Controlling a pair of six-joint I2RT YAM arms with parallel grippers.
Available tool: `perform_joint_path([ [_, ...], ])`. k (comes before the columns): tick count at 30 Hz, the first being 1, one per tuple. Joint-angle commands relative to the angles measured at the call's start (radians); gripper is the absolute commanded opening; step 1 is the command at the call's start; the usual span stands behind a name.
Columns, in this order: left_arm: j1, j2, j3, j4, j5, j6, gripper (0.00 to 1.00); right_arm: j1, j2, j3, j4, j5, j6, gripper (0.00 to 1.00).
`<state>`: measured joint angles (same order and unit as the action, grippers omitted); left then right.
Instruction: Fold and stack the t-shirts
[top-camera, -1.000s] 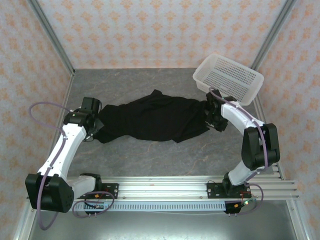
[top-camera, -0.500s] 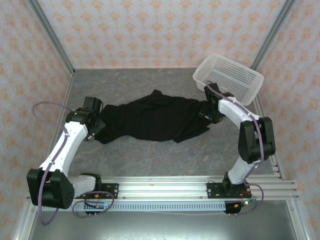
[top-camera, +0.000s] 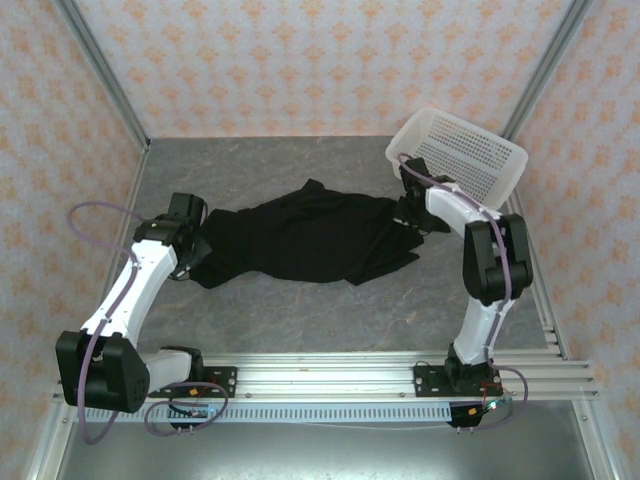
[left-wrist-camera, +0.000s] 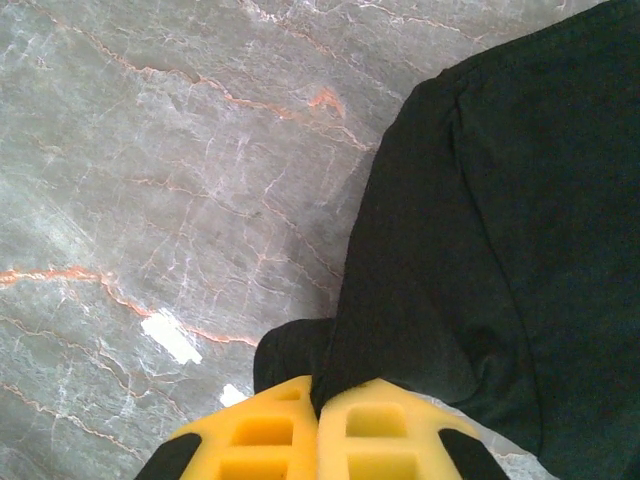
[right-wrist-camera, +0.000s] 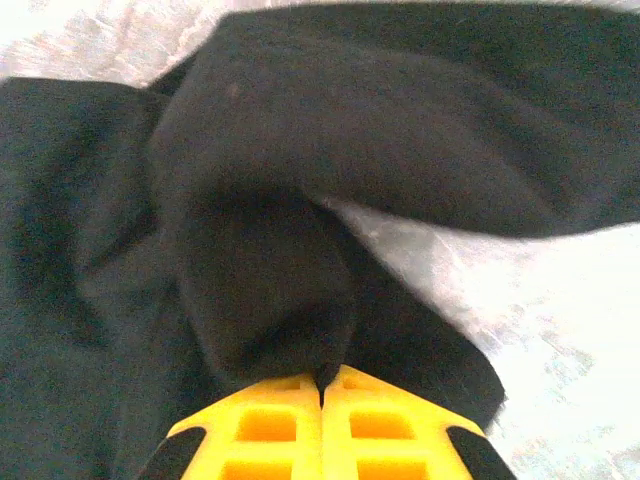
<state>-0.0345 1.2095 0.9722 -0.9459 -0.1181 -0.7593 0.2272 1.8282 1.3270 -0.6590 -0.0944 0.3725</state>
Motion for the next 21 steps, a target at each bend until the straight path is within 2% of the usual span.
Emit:
perform_joint_path([
  [1,0.002,-0.008,0.006,0.004,-0.062,-0.009,0.0,0.028,-0.203,-0.045,-0.05,0.085,0.006,0.0],
  [5,0.003,-0.016,-0.006,0.005,-0.077,-0.019,0.0,0.046,-0.365,-0.093,-0.129,0.104,0.034,0.0],
  [10,0.002,-0.019,0.002,0.003,-0.097,-0.018,0.0,0.052,-0.45,-0.084,-0.162,0.112,0.061,0.0],
  [14,0.003,-0.016,0.012,0.0,-0.112,-0.02,0.0,0.05,-0.384,-0.017,-0.114,0.134,0.048,0.0],
  [21,0.003,-0.016,0.06,-0.034,-0.201,-0.02,0.0,0.049,-0.141,0.282,-0.115,0.211,-0.005,0.0],
])
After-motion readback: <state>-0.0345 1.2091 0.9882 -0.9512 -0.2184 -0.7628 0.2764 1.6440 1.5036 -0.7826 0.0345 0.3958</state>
